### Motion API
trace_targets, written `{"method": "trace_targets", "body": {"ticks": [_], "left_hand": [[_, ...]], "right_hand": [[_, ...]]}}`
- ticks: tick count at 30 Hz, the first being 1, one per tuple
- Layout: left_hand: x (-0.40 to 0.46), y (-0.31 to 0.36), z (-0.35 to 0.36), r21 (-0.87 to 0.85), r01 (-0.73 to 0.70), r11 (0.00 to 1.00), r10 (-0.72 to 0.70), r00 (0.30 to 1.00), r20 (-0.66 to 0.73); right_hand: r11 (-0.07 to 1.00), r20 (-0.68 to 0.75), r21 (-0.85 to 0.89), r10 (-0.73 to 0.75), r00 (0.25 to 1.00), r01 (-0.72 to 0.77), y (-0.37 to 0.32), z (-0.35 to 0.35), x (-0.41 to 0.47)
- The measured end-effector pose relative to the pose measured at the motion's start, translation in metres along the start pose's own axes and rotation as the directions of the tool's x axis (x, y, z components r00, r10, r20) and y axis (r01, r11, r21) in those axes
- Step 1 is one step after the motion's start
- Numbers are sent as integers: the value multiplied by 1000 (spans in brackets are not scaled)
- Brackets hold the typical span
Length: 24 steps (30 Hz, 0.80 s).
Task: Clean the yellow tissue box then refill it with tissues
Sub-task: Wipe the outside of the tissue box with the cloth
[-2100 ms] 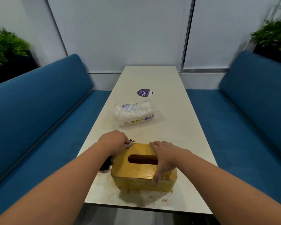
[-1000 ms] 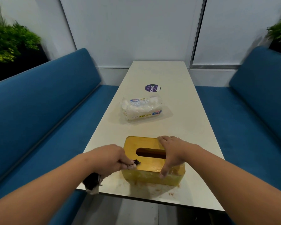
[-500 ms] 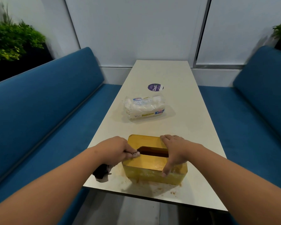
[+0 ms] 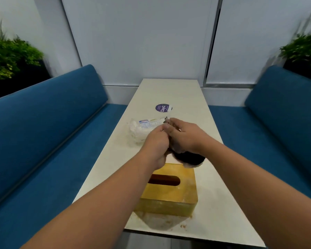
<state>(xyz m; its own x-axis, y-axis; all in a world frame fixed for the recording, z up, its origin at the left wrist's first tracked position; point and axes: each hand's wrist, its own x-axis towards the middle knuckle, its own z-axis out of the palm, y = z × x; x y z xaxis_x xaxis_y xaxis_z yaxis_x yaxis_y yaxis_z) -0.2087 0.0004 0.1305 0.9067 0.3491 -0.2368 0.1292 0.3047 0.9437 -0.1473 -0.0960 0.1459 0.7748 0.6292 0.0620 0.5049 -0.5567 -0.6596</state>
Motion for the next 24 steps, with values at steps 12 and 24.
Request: {"method": "trace_targets", "body": {"ticks": [12,24], "left_hand": [[15,-33,-81,904,-428,7,-29,904,428],[19,-80,-114,846,-486,-219,-187,872,453]], "right_hand": [[948,66,-298,138,988,-112,86,-15,-18],[951,276,-289,-30,961,113,85,19,4]]}}
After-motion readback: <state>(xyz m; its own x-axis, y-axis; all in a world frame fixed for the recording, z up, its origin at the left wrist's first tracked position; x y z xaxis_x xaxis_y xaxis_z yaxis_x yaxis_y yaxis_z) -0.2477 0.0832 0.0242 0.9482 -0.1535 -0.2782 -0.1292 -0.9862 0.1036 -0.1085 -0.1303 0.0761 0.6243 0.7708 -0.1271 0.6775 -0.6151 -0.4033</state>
